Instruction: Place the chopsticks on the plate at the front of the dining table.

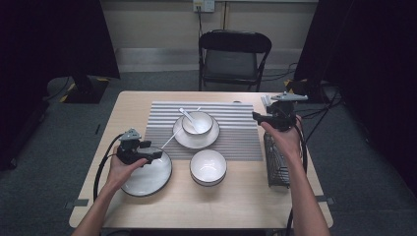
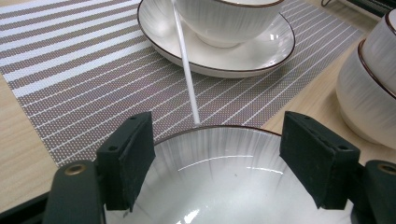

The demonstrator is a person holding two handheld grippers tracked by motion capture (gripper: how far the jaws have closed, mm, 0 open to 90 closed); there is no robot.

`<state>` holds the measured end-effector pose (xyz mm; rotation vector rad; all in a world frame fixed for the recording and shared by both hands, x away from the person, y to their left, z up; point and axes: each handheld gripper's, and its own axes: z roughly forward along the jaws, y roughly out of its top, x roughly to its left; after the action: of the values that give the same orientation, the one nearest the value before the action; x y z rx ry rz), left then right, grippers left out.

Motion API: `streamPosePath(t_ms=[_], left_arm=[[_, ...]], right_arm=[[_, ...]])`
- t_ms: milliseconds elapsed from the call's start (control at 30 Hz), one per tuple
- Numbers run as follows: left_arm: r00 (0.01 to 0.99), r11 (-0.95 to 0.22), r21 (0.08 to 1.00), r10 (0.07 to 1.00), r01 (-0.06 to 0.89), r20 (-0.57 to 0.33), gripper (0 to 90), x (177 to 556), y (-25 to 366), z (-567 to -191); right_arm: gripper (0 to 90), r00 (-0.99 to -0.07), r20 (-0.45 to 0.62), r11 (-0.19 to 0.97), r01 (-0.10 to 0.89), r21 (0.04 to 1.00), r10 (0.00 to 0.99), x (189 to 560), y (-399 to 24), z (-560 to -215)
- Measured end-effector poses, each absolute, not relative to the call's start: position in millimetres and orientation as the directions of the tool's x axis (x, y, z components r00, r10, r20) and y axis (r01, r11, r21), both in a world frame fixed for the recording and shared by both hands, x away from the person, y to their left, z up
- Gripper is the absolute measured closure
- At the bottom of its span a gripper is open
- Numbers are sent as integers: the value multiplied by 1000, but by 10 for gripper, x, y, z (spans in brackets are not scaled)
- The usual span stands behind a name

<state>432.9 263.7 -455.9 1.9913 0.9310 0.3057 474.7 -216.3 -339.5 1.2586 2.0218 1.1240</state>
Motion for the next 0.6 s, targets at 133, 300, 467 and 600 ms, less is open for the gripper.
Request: streamPosePath(t_ms=[133, 300, 467, 600], left_arm=[[686, -324, 806, 715, 495, -134, 261, 4336, 2640, -4572], [684, -318, 807, 715, 498, -141, 262, 4340, 2640, -4578], [688, -321, 807, 713, 495, -139, 261, 4331, 2618, -4573], [688, -322, 810, 714, 491, -133, 262, 4330, 2627, -4564]], right_arm=[[395, -430, 16, 219, 492, 842, 903, 4813, -2201, -3409], [417, -433, 19, 223, 501, 836, 901, 4880, -2233, -3455], [433, -427, 14, 228, 511, 828, 904, 4915, -2224, -3495], [431, -418, 14, 220, 506, 834, 908, 4914, -2218, -3496]])
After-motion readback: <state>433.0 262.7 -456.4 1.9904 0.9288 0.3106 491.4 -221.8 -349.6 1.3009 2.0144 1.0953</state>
